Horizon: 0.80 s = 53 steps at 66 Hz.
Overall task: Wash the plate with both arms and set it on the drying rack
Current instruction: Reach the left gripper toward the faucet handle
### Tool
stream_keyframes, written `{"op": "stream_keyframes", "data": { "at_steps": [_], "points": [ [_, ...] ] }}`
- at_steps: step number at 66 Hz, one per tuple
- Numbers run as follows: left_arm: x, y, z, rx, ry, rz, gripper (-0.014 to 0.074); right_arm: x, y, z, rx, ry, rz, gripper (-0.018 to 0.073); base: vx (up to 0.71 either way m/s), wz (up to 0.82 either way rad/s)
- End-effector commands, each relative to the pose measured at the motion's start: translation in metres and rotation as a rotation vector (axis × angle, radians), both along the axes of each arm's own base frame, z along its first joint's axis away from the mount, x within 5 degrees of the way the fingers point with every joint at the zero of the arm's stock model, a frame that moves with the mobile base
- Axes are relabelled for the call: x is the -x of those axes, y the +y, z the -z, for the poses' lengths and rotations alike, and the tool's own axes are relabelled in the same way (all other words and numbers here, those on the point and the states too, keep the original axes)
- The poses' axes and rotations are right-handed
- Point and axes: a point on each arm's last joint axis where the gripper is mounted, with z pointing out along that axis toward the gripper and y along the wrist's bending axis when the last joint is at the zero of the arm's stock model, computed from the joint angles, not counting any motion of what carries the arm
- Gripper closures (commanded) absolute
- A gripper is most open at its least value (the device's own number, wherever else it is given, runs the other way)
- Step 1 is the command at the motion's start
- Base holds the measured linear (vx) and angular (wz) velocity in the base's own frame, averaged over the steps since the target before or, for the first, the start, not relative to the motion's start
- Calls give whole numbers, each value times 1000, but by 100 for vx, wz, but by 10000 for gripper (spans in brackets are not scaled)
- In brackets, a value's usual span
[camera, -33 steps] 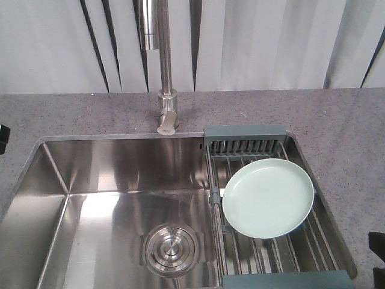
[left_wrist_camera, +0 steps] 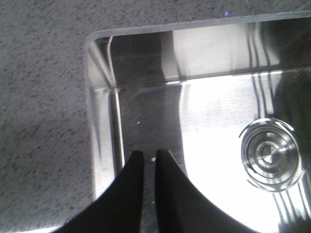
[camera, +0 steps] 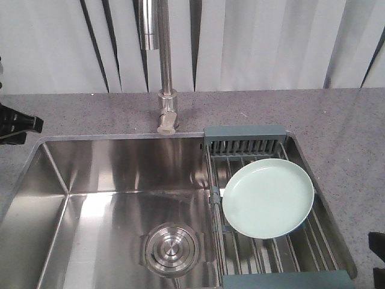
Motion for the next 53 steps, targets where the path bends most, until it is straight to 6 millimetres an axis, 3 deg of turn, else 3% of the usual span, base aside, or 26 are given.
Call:
{"op": "stream_keyframes", "data": {
  "at_steps": [1,32,53],
  "points": [
    [-8,-11,-20,83,-142,65,605,-4,1,-12,-12,-77,-1,240,0,0],
    [-32,-50,-13,424,-316,414,604,-4,1,-12,-12,-77,-1,240,0,0],
    [-51,-64,16,524,-334,570,604,-4,1,-12,-12,-77,-1,240,0,0]
  ]
}}
